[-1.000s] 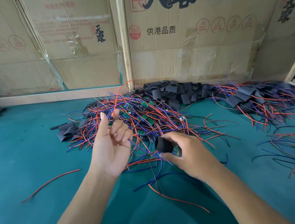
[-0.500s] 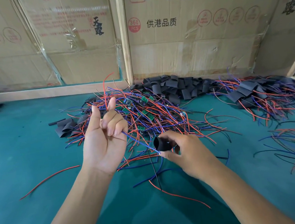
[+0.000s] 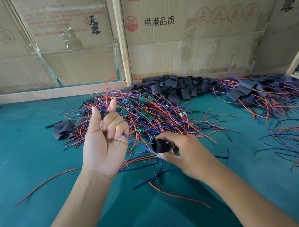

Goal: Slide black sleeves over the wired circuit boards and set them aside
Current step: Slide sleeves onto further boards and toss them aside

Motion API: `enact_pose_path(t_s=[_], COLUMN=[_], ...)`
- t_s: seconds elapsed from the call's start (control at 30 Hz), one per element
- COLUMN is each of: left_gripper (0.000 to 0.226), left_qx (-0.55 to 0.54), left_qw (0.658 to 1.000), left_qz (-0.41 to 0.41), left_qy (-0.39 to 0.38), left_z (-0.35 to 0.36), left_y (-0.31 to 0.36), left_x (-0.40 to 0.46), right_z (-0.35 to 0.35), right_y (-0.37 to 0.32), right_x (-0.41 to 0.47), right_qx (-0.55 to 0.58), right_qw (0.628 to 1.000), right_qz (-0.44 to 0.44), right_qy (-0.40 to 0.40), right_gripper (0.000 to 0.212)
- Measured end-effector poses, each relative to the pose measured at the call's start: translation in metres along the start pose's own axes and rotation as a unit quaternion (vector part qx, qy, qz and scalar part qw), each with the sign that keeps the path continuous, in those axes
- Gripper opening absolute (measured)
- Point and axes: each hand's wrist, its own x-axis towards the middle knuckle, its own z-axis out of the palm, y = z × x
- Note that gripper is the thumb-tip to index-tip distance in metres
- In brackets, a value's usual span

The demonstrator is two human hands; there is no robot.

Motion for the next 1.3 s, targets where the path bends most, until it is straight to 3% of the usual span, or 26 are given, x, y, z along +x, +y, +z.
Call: enact_pose_path(t_s=[0.4,0.7,1.1,1.3], left_gripper=[0.038,0.030,0.027,0.020], left_qx=[0.118,0.195,0.238,0.252], left_qw=[0.992,0.978,0.967,0.963], left_qz=[0.043,0.057,0.083,0.082], left_qy=[-0.015,-0.048,-0.045,-0.045], left_z=[-0.006,-0.005,-0.003,0.000], left_y=[0.008,0.013,0.013,-0.003], left_x=[0.003,0.001,0.001,-0.002], right_z=[-0.007,-0.008,-0.004,-0.001], right_y=[-0.001,-0.001,-0.001,-0.011], right_x=[-0.001,-0.001,0.000,-0.002], right_qx=[0.037,0.059,0.051,0.035], right_qw=[0.995,0.992,0.992,0.998], right_qz=[-0.017,-0.008,-0.022,-0.045], right_qy=[-0.095,-0.115,-0.113,-0.033], right_gripper=[0.036,0.038,0.042,0.035])
